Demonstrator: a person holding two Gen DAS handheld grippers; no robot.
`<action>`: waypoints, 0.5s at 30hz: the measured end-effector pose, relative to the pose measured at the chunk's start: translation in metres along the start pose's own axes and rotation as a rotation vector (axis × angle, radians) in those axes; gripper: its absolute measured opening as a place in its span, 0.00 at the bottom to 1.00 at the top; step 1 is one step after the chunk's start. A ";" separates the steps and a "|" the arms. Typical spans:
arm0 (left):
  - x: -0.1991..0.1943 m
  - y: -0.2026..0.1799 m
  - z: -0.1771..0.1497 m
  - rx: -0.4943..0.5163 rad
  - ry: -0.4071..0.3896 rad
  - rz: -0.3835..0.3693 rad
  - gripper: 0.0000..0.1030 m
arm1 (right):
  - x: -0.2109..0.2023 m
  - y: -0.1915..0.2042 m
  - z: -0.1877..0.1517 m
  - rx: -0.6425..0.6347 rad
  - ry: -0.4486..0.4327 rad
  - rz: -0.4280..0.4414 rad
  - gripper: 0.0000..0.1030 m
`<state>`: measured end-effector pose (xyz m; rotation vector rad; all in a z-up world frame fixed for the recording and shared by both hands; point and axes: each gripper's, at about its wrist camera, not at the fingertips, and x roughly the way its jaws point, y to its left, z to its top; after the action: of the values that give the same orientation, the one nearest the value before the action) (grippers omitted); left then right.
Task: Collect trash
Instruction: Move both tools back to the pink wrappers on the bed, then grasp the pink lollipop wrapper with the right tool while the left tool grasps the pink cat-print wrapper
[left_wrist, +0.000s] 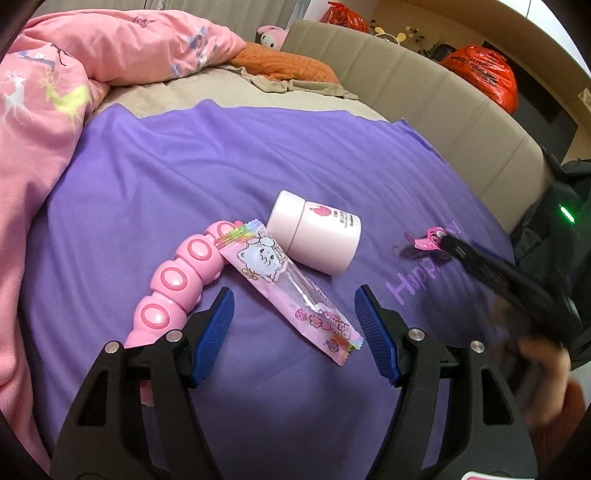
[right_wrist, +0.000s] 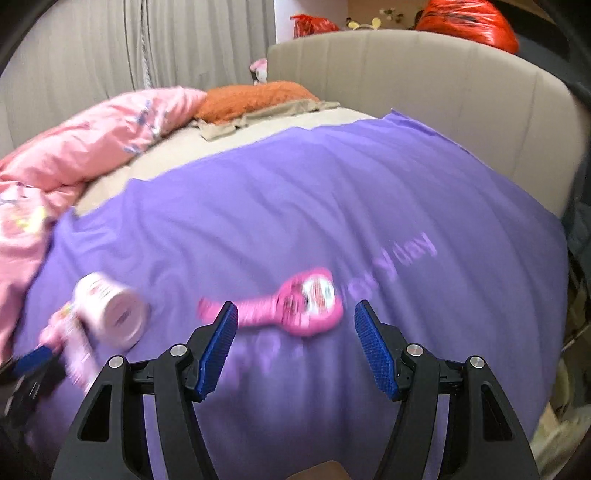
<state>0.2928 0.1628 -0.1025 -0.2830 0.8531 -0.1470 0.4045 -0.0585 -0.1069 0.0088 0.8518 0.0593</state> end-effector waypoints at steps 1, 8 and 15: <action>0.000 0.000 0.000 0.001 0.001 0.000 0.62 | 0.008 0.001 0.006 -0.005 0.013 -0.009 0.60; -0.001 0.001 0.001 -0.015 -0.001 -0.018 0.62 | 0.032 0.002 0.006 -0.063 0.110 -0.012 0.60; 0.000 -0.006 -0.004 -0.034 0.028 -0.115 0.63 | -0.003 -0.016 -0.031 -0.121 0.148 -0.031 0.60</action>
<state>0.2900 0.1560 -0.1032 -0.3629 0.8681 -0.2445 0.3801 -0.0752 -0.1255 -0.1234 0.9945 0.0835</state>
